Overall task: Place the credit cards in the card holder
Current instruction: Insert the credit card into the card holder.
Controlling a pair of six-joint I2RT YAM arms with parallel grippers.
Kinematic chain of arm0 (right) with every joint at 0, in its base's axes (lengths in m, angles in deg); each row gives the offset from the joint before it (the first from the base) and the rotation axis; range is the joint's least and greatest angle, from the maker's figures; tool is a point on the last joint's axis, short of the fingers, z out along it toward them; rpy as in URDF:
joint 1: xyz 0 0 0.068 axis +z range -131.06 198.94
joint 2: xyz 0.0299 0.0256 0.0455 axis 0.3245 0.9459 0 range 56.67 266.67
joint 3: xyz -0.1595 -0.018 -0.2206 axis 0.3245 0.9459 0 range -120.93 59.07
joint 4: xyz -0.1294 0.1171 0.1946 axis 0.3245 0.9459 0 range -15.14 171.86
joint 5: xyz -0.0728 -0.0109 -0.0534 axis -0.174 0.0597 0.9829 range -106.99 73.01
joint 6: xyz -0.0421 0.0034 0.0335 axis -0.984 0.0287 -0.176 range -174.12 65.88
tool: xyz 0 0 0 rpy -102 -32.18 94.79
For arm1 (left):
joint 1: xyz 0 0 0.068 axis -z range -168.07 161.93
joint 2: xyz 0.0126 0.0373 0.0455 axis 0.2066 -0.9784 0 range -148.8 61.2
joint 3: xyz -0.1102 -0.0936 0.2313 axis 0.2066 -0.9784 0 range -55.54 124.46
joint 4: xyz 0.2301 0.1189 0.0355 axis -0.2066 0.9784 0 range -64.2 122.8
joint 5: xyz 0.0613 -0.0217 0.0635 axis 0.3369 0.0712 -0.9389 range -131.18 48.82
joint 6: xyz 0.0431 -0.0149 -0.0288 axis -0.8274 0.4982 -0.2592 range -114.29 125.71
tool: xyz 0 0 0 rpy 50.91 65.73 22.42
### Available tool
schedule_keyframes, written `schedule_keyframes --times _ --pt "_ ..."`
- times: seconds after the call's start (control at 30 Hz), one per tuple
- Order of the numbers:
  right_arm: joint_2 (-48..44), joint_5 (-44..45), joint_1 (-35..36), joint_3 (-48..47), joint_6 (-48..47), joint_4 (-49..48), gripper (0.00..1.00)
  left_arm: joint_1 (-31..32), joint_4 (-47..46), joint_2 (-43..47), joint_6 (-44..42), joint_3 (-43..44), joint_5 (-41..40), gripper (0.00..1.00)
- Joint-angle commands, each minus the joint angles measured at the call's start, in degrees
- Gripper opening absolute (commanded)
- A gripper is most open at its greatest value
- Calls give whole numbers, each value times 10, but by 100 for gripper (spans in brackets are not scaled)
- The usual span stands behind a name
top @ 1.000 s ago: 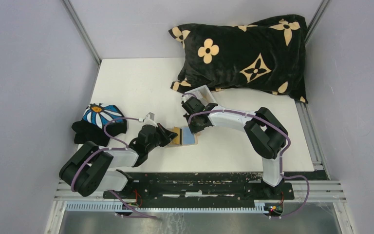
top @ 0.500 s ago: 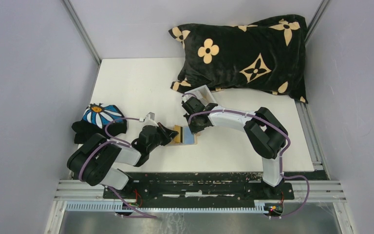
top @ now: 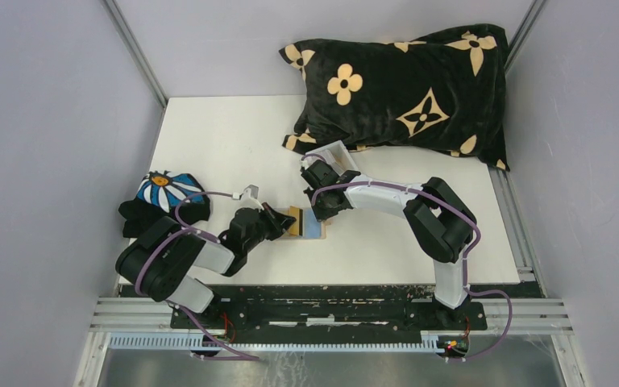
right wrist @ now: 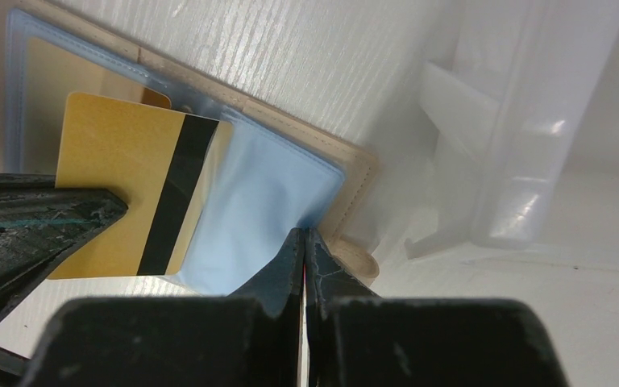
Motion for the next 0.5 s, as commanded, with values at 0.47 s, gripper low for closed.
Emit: schedule_keyframes --times 0.47 --pt "27 18 2 25 -11 28 1 -29 -6 -15 -97 14 80 3"
